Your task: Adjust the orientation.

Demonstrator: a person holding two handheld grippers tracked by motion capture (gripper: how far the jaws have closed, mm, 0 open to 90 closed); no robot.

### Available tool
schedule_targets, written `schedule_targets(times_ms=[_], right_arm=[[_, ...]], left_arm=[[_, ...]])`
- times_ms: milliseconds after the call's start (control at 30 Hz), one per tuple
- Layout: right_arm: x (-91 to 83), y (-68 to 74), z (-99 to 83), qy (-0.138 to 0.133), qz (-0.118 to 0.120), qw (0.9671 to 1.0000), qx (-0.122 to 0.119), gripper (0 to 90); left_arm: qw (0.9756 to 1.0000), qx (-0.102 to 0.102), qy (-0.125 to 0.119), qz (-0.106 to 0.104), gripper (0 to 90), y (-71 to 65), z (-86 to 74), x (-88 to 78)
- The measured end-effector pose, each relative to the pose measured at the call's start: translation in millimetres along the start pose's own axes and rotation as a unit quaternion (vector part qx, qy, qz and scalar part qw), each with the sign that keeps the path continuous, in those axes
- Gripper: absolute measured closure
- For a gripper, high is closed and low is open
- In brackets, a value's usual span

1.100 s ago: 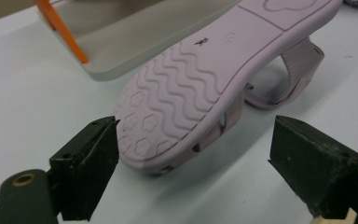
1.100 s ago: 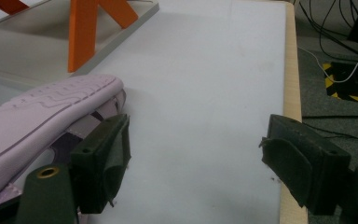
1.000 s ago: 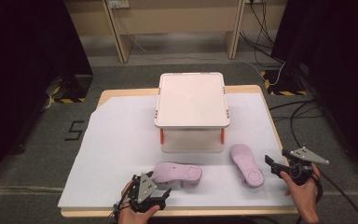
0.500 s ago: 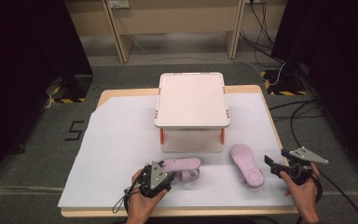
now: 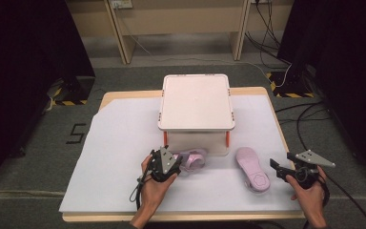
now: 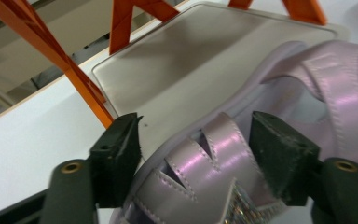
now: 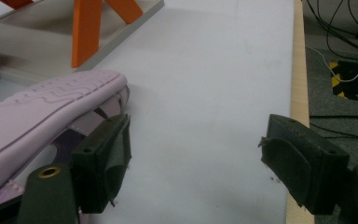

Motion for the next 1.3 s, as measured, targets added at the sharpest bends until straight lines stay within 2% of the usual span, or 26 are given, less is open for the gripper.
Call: schedule_targets(times_ms=[100, 233, 333, 500, 600, 633, 667, 700, 733, 767, 800, 833, 900, 967, 1000, 1067, 1133, 1200, 1267, 1300], right_arm=[[-0.5, -0.2, 0.5, -0.002, 0.002, 1.0000, 0.000, 24.0], [-1.2, -0.9, 0.5, -0.002, 0.002, 1.0000, 0.002, 23.9], [-0.6, -1.0, 0.5, -0.001, 0.002, 1.0000, 0.001, 23.9], [-0.3, -0.3, 0.2, 0.001, 0.002, 1.0000, 0.000, 23.9], [-0.1, -0.4, 0.0, 0.002, 0.003, 1.0000, -0.001, 23.9], [0.0, -0.4, 0.2, 0.002, 0.004, 1.0000, -0.001, 23.9], [0.1, -0.6, 0.2, 0.002, 0.004, 1.0000, -0.002, 23.9], [-0.2, -0.4, 0.1, 0.002, 0.004, 1.0000, -0.001, 23.9], [-0.2, -0.4, 0.1, 0.002, 0.004, 1.0000, -0.001, 23.9], [-0.9, -0.2, 0.5, -0.001, 0.005, 1.0000, -0.001, 23.9], [-0.9, -0.2, 0.5, -0.001, 0.005, 1.0000, -0.001, 23.9], [-0.1, -0.4, 0.2, 0.001, 0.004, 1.0000, -0.002, 23.9], [0.1, -0.2, -0.1, 0.002, 0.003, 1.0000, -0.001, 23.9], [0.2, 0.5, 0.3, 0.000, 0.004, 1.0000, -0.001, 23.9], [0.2, 0.4, 0.3, 0.001, 0.004, 1.0000, -0.001, 23.9], [-0.2, 0.1, 0.0, 0.000, 0.004, 1.0000, -0.001, 23.9], [-0.7, 0.2, 0.2, 0.002, 0.004, 1.0000, -0.001, 23.9], [-0.5, 0.2, 0.2, 0.002, 0.005, 1.0000, 0.001, 23.9], [-0.5, -0.1, -0.1, 0.002, 0.005, 1.0000, -0.001, 23.9], [-0.4, 0.0, 0.1, 0.002, 0.005, 1.0000, -0.001, 23.9]], left_arm=[[0.9997, 0.012, -0.002, 0.021, 28.7, 0.1, 2.7, -0.7], [0.9994, -0.003, -0.015, 0.030, 25.9, 5.8, 6.0, -11.1], [0.9995, -0.001, -0.012, 0.030, 25.7, 6.8, 5.5, -12.9], [0.9996, -0.010, 0.001, 0.025, 24.0, 6.0, 4.5, -7.4], [0.9996, -0.011, -0.002, 0.026, 22.4, 8.5, 4.7, -7.2], [0.9996, -0.003, -0.003, 0.028, 22.4, 10.7, 4.8, -6.9], [0.9988, 0.022, -0.012, 0.041, 23.3, 18.7, 5.4, -7.1], [0.9988, 0.022, -0.012, 0.041, 23.4, 18.7, 5.4, -7.1], [0.9985, 0.031, -0.020, 0.042, 23.4, 24.3, 5.7, -7.1], [0.9994, 0.011, -0.015, 0.028, 22.7, 35.2, 4.0, -6.3], [0.9994, 0.011, -0.015, 0.028, 22.6, 35.2, 4.0, -6.3], [0.9998, -0.010, -0.013, 0.016, 20.9, 41.6, 1.9, -6.2], [0.9998, -0.015, -0.011, 0.010, 19.8, 42.7, 0.4, -5.8], [0.9995, -0.022, -0.012, -0.018, 18.2, 39.8, -0.7, -3.4], [0.9987, -0.038, -0.015, -0.032, 18.4, 35.7, -0.4, -1.8], [0.9987, -0.032, -0.020, -0.035, 23.8, 33.4, 0.7, -1.9], [0.9987, -0.031, -0.021, -0.034, 23.0, 33.5, 1.4, -2.6], [0.9983, -0.043, -0.028, -0.027, 22.9, 37.5, 2.5, -6.6], [0.9980, -0.046, -0.035, -0.027, 22.8, 39.4, 3.1, -7.2], [0.9973, -0.062, -0.029, -0.028, 22.8, 39.2, 2.5, -9.9]])
Point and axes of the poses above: each handheld gripper's, and its own axes: x roughly forward along the jaws, z roughly out of its top, y roughly to its left, the point moved 4 cm from there along x, roughly forward along the jaws, and after that the axes turned 5 degrees about x, right-handed, at the moved point
